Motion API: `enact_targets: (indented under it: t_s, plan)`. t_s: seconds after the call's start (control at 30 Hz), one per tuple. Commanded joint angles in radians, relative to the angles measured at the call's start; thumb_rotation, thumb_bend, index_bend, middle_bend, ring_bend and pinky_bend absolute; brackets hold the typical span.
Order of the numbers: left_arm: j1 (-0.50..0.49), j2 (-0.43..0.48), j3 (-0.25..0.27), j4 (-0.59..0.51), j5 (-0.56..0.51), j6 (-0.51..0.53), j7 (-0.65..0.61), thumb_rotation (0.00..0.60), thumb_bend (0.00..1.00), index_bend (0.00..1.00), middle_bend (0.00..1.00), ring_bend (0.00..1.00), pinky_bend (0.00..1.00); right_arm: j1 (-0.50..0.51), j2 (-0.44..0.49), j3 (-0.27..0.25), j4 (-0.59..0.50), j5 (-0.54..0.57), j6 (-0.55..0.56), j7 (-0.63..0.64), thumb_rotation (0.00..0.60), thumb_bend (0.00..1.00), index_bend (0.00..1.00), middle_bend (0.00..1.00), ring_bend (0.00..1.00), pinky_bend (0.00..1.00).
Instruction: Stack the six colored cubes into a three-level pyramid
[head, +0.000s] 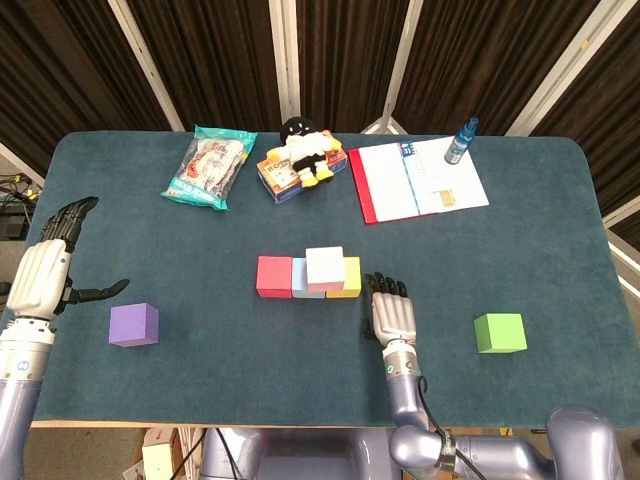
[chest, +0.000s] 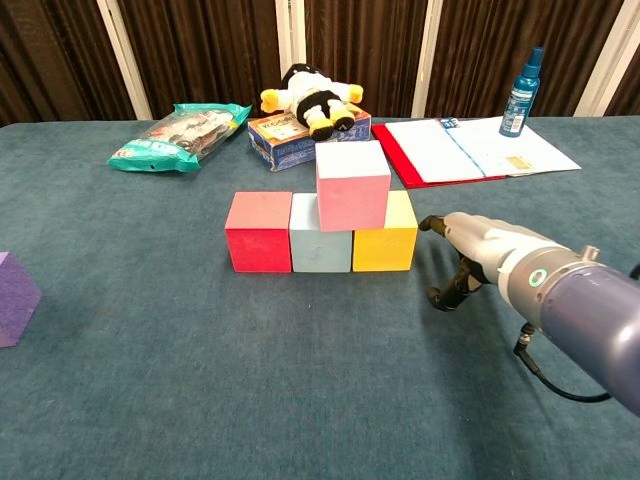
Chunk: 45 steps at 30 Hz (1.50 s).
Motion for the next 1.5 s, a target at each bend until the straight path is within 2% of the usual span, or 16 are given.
enact_targets:
  t_s: [0.03, 1.1, 1.5]
  plan:
    - [0.0, -0.001, 0.0, 0.0, 0.0, -0.001, 0.001, 0.6, 0.05, 0.0, 0.05, 0.0, 0.0, 0.002, -0.004, 0.0, -0.001, -0.002, 0.001, 0.0, 0.6, 0.47, 0.0, 0.04, 0.0, 0.0]
    - [-0.002, 0.001, 0.001, 0.002, -0.006, -0.007, 0.0, 0.6, 0.05, 0.0, 0.05, 0.0, 0.0, 0.019, -0.043, 0.002, 0.032, -0.012, 0.014, -0.006, 0.6, 0.47, 0.0, 0.04, 0.0, 0.0]
    - [-0.001, 0.003, 0.0, -0.002, -0.002, -0.002, 0.002, 0.6, 0.05, 0.0, 0.05, 0.0, 0.0, -0.017, 0.016, -0.006, -0.04, -0.067, 0.084, -0.004, 0.6, 0.47, 0.0, 0.04, 0.0, 0.0]
